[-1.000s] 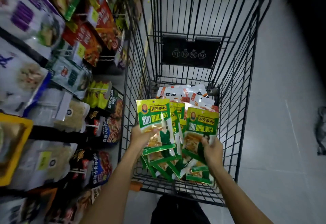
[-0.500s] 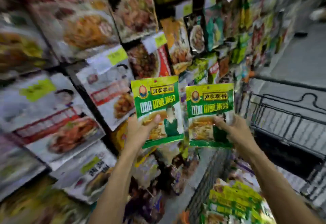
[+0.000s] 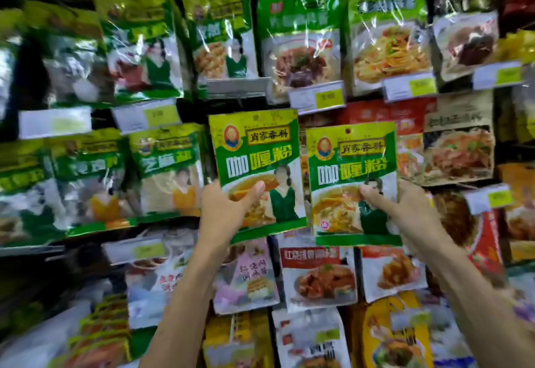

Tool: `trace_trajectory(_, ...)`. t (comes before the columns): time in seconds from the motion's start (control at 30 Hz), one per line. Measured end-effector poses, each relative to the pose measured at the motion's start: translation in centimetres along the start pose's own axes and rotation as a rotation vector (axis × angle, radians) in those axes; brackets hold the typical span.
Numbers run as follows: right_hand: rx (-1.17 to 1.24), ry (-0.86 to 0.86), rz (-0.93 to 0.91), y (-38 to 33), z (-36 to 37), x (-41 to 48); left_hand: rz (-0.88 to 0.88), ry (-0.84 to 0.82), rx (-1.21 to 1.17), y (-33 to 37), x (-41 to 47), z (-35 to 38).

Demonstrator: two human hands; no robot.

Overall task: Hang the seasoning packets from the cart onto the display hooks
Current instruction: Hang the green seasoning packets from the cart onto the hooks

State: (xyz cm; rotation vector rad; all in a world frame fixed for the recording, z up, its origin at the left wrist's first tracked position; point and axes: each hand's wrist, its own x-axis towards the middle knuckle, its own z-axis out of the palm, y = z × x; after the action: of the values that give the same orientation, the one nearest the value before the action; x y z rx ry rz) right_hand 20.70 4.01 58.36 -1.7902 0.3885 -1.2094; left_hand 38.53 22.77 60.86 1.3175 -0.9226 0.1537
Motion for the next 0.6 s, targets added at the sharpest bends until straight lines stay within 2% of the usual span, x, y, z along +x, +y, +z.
trace_trajectory(0.3, 0.222, -0.180, -0.006, -1.8, 10.1, 4.9, -0.013, 0.189, 0.120, -0.1, 2.9, -8.7)
trace_trajectory(0.6, 0.310, -0.238, 0.054, -3.4, 14.2, 8.4, -0.044, 0.262, 0.110, -0.7, 5.0, -11.8)
